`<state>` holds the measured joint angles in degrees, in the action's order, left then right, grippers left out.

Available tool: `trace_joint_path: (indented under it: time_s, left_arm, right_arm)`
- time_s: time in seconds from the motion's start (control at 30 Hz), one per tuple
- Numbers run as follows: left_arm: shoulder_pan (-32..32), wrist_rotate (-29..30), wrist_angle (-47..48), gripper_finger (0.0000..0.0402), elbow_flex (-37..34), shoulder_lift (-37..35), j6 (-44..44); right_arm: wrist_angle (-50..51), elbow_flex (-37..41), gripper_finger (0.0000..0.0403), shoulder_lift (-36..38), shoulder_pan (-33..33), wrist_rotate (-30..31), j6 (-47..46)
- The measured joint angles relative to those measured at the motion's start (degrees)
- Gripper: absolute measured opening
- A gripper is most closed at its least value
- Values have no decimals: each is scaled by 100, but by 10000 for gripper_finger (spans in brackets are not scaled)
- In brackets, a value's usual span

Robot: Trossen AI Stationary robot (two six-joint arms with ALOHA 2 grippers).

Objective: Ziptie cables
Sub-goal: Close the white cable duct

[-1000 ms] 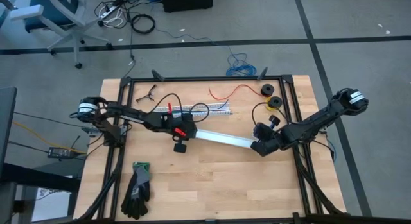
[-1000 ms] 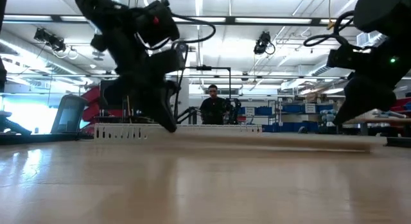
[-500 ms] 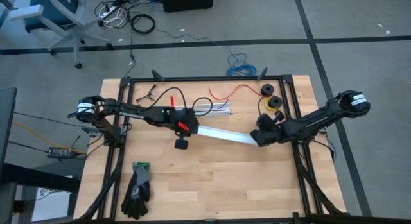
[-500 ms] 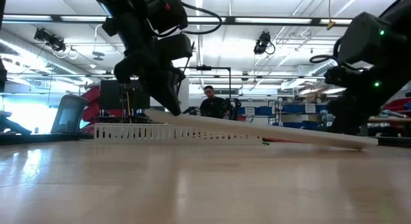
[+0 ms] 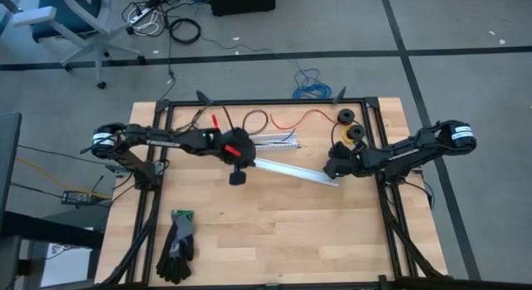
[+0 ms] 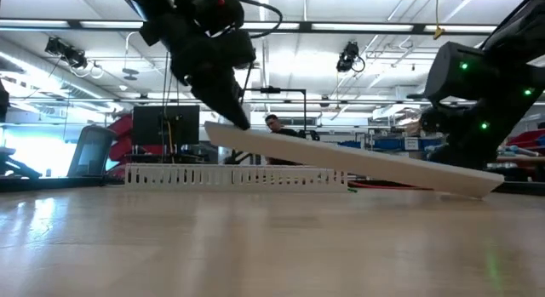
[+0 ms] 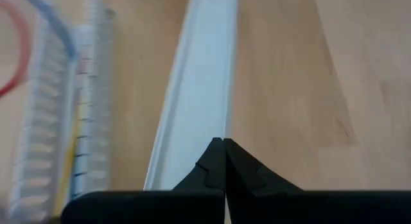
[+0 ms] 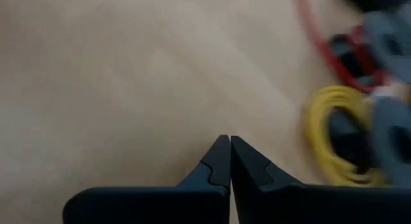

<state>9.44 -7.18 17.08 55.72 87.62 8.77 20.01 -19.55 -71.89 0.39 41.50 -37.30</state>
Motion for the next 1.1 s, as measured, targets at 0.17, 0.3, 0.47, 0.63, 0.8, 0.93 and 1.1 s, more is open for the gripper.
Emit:
trace_joint_path:
  time_s: [0.17, 0.3, 0.47, 0.63, 0.8, 0.93, 1.1]
  left_arm:
    - [506, -37, -270, 0, 2, -80, -368]
    - [930, -106, -402, 0, 2, -85, -821]
    - [1165, -334, -348, 0, 2, -88, -903]
    - [761, -229, 150, 0, 2, -88, -271]
    - [238, 421, -65, 0, -157, -88, -122]
    - [-70, 600, -920, 0, -548, -88, -178]
    - [-309, 1138, -1803, 0, -1246, -88, -584]
  right_arm:
    - [-333, -9, 0, -196, -14, -618, 485]
    - [-386, -15, 0, -142, 20, -976, 661]
    - [-388, -87, 0, 4, 69, -1245, 632]
    - [-539, -81, 0, 368, 122, -1756, 858]
    - [-498, -81, 0, 942, 214, -2592, 1008]
    - [-377, -81, 0, 1663, 507, -2825, 958]
    - [707, -81, 0, 2725, 1093, -2798, 119]
